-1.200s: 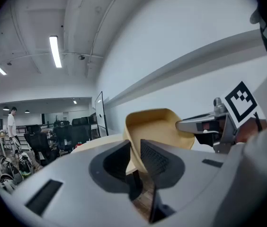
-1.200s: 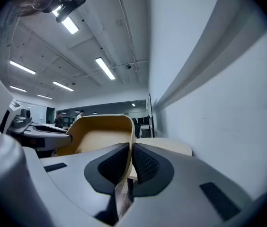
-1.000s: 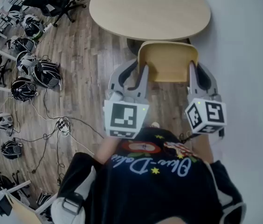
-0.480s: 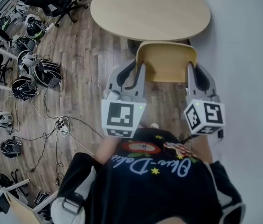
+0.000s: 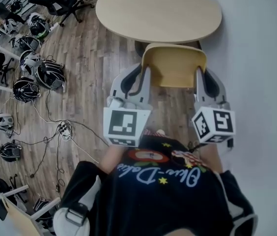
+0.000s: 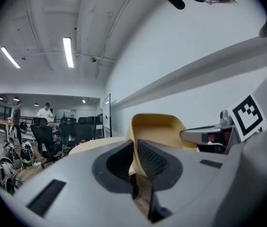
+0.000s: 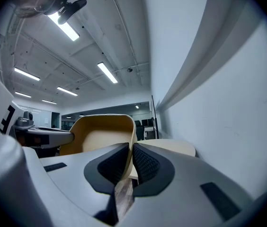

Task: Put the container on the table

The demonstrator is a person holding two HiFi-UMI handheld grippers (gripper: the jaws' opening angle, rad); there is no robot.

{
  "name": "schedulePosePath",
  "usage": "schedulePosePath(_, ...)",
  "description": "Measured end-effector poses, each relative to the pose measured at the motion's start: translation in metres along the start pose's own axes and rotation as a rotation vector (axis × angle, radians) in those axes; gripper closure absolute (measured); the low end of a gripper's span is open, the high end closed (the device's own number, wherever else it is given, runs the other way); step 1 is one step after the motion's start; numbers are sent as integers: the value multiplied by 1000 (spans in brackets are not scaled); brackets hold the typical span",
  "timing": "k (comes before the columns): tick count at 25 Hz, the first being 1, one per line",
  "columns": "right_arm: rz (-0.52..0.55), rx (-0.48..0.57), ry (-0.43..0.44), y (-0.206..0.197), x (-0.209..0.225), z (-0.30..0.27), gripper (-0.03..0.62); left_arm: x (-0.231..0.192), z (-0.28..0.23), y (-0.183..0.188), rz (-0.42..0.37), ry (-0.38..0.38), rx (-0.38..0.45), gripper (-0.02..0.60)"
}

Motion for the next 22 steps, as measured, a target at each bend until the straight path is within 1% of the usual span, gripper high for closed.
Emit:
schedulePosePath(5,-5,7,21,-7,1,4,572,3,5,-3,14,16,-3,554)
schedulePosePath(10,-3,15,25,-1,-2,1,571,-1,5,0,29,25,7,558)
schedulePosePath(14,10,17,14,-9,3,-7,571,-3,-7,-8,44,14,9,558)
schedulePosePath(22,23,13,-37,-9,18,-37,571,-15,-50,-12,34,-41,14,557)
Point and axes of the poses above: the fingertips, and each gripper's own axes: z backward along the fingers, x to its right, y out of its top, the point moved 10 cm from there along z, backward along the fingers, and after that the axes turned 11 degrees about y, right-handed, at the moved point
